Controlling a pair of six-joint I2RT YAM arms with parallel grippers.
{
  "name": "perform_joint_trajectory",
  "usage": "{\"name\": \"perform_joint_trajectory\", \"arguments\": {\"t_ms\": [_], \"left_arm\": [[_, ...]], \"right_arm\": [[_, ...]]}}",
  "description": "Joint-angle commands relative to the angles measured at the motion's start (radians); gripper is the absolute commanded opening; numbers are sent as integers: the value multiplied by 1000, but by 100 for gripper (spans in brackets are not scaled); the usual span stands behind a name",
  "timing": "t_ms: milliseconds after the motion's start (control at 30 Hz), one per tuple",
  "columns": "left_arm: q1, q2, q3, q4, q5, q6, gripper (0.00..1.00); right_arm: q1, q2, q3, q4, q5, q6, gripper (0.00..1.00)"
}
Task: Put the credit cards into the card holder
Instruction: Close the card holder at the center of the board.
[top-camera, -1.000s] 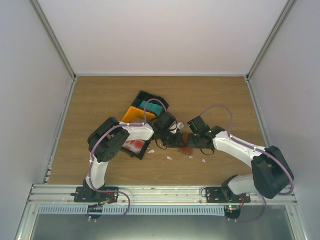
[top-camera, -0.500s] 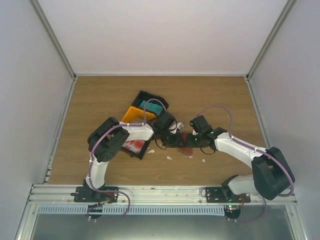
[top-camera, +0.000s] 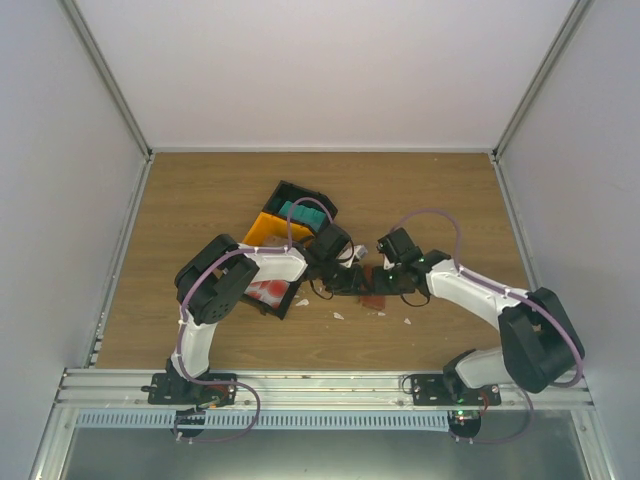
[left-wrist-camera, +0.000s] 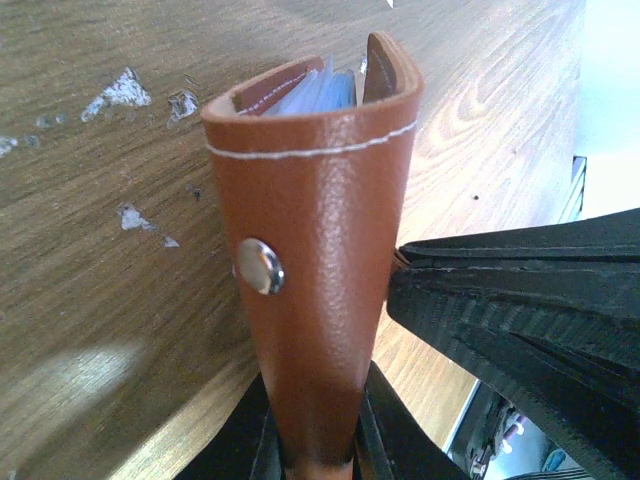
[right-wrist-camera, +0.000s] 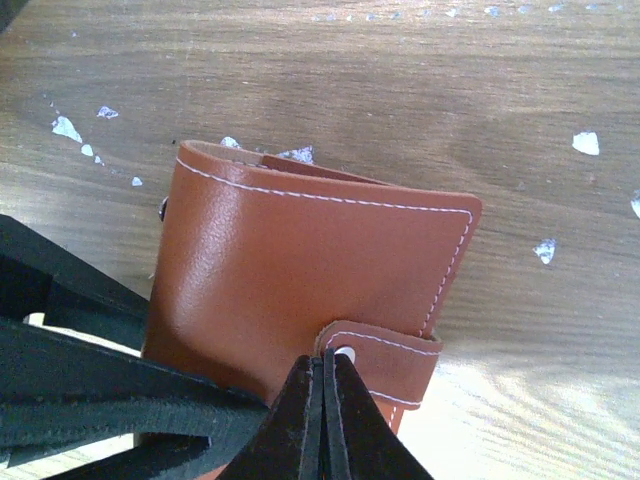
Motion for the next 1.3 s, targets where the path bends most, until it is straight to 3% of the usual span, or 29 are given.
{"name": "perform_joint_trajectory", "arguments": {"t_ms": [0,267,800,1067,1267], "left_arm": [[-8,48,-46,-85,-180,38,8],[-8,52,-54,-98,-206,49,8],[0,55,-69,-91,-217,38,6],[3,57,-73,-87,-215,36,6],[3,48,-77,-92,-207,42,14]], "right_arm": [[-8,38,38,-14,-34,-41,0],[-7,87,59,-15,-81,-66,0],[-16,21,52,-58,-103,-62,1],[-18,53,31,-26,-56,-50,1],[-19,62,32,48,-32,-26,0]]}}
